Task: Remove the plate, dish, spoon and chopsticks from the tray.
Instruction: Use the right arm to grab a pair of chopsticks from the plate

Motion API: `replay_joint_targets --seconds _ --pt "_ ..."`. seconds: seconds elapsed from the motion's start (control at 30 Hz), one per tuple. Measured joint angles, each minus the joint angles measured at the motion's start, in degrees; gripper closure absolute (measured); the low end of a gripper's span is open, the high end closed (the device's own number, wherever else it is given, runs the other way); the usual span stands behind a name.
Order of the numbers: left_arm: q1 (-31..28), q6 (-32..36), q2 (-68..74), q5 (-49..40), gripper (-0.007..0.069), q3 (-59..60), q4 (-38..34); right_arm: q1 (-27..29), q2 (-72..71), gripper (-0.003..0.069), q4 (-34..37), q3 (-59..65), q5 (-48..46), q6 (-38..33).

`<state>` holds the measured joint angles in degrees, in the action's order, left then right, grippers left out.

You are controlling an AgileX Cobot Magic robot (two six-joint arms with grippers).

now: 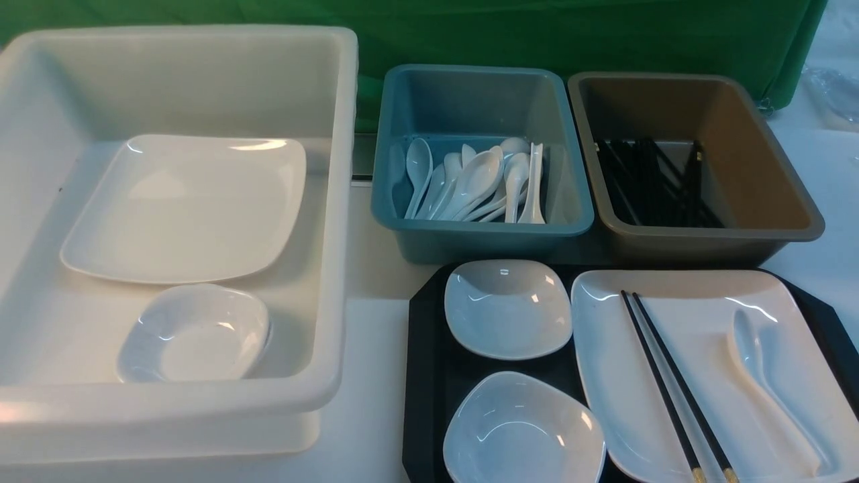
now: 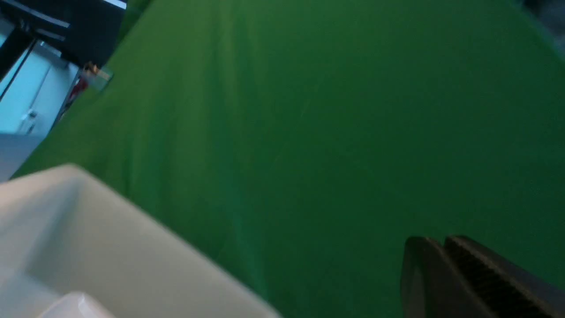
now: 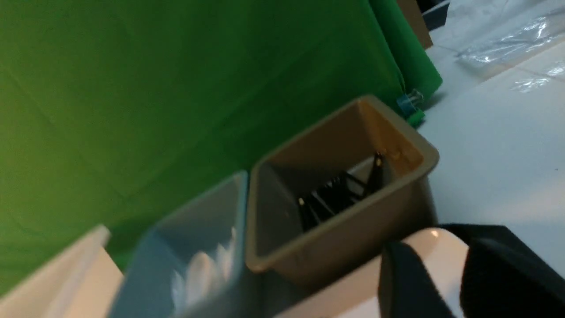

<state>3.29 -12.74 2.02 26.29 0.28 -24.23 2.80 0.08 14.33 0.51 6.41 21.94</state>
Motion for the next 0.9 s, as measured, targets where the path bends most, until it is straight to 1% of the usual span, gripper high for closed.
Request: replay_joint_targets --seconds 0.03,0.1,0.13,0.17,0.2,0.27,0.3,0.33,0.37,0.4,0.43,0.5,0.53,0.57,0.63,0.7,0.73,0.77,0.8,0.9 --pt "0.0 -2.88 0.0 2.88 0.0607 -0.56 0.98 0.0 0.0 0.0421 0.17 0.0 1.23 0.99" --pt "0.0 -4.65 0.0 3.61 0.0607 -1.89 1.9 0.0 0.0 0.0421 0.31 0.0 2.03 1.04" --pt "0.0 -6.35 -0.06 3.06 0.0607 -5.04 3.91 0.0 0.0 0.0421 0.39 0.0 2.7 0.76" --pt "0.0 -6.99 -0.06 0.04 0.0607 -9.57 6.19 0.0 0.0 0.0421 0.44 0.0 3.37 0.6" --pt "0.0 -7.11 -0.06 0.04 0.0607 -10.29 6.58 0.0 0.0 0.0421 0.44 0.0 3.37 0.54" --pt "0.0 -7.64 1.21 -11.3 0.0607 -19.89 12.53 0.0 0.0 0.0421 0.58 0.0 6.92 0.49" --pt "0.0 -7.64 1.89 -14.54 0.0607 -22.43 14.93 0.0 0.0 0.0421 0.58 0.0 8.98 0.49" --pt "0.0 -7.64 3.7 -21.55 0.0607 -27.43 17.94 -0.14 -0.08 0.0421 0.51 -0.46 9.36 0.43" --pt "0.0 -7.56 6.09 -29.14 0.0607 -32.19 20.79 -0.46 -0.05 0.0423 -0.14 -3.03 7.13 -0.27" --pt "0.0 -6.29 9.43 -38.42 0.0607 -37.25 22.71 -1.46 0.63 0.0441 -1.48 -7.75 1.14 -1.86" --pt "0.0 -5.67 9.97 -39.75 0.0607 -37.89 22.96 -1.6 0.81 0.0451 -1.69 -8.55 0.27 -2.47" --pt "0.0 -1.62 14.98 -51.24 0.0607 -42.98 22.91 -3.11 3.72 0.0506 -2.77 -16.51 -8.67 -6.04" --pt "0.0 3.02 19.03 -59.19 0.0607 -45.84 21.89 -4.23 6.77 0.0566 -3.15 -22.08 -15.44 -9.85" --pt "0.0 6.39 21.36 -63.23 0.0607 -47.0 20.75 -5.22 9.86 0.0598 -3.41 -26.65 -21.32 -12.51" --pt "0.0 12.28 26.76 -71.24 0.0607 -48.41 17.68 -7.19 17.18 0.0622 -3.55 -35.01 -32.85 -16.52" --pt "0.0 15.47 30.87 -75.35 0.0607 -48.56 14.92 -8.58 23.47 0.0624 -3.61 -40.67 -41.4 -18.07" --pt "0.0 18.17 33.81 -77.95 0.0607 -48.56 13.11 -9.45 28.17 0.0624 -3.66 -44.27 -47.03 -19.3" --pt "0.0 18.55 34.27 -77.94 0.0607 -48.56 12.8 -9.57 28.93 0.0624 -3.66 -44.8 -47.91 -19.89" --pt "0.0 21.1 37.37 -78.8 0.0607 -48.56 10.79 -10.3 35.17 0.0624 -3.73 -48.8 -53.76 -21.94" --pt "0.0 25.66 42.65 -79.01 0.0607 -48.68 6.27 -10.97 45.88 0.0623 -3.67 -54.45 -64.83 -24.76"
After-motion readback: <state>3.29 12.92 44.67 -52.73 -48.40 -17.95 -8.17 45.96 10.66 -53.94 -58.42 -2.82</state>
